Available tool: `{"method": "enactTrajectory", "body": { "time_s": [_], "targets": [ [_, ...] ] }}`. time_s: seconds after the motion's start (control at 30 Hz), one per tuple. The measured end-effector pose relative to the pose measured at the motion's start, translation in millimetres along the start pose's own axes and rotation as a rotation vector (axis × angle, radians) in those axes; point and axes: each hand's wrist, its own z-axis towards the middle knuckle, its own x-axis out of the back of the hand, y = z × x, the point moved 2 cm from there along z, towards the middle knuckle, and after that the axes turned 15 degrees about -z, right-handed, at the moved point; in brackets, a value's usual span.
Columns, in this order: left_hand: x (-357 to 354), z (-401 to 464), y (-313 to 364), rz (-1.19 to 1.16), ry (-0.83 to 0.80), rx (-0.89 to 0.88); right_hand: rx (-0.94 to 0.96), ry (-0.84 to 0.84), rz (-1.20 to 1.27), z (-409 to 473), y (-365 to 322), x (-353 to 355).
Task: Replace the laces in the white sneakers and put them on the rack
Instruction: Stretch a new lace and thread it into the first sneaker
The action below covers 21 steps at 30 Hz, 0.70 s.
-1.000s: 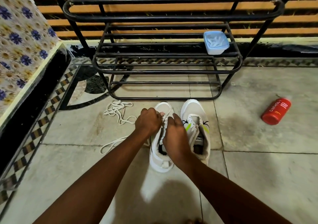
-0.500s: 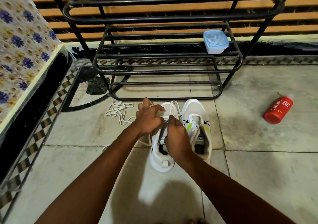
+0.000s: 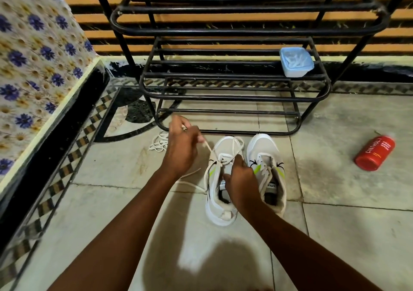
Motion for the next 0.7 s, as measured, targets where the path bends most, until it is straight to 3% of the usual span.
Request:
{"method": "enactTrajectory", "body": {
  "time_s": [0.07,0.13,0.2,0.23,0.27,0.33,0.4,0.47,0.57,0.7],
  "targets": [
    [17,2,2,-0.336,0.3,0.107,0.063,0.016,-0.013,-2,0,1],
    [24,5,5,-0.825,0.501,0.342,0.106,0.042,-0.042,-3,1,0],
    [27,3,8,-1.136,0.528,0.493,0.114,0.054,-0.045,-2,1,0],
    [27,1,4,-1.03,0.437,0.431,0.117,0.056,-0.042,-2,1,0],
    [26,-3,0,-0.779,0.293,0.277,0.125,0.061,-0.038,-2,0,0],
    [14,-16,-10,-0.222,-0.116,0.004,0.135,0.048,-0.034,-2,1,0],
    [-1,-28,-13,0.175,-0.452,-0.062,0.134,0.046,-0.048,-4,2,1],
    [-12,-30,-6,0.32,-0.435,-0.148,0.132,0.057,-0.05,-3,2,1],
    [-10,-30,10,-0.015,-0.1,-0.085,0.133,0.051,-0.051,-3,1,2],
    [-8,-27,24,-0.882,0.081,0.307,0.109,0.034,-0.045,-3,1,4]
  ]
}}
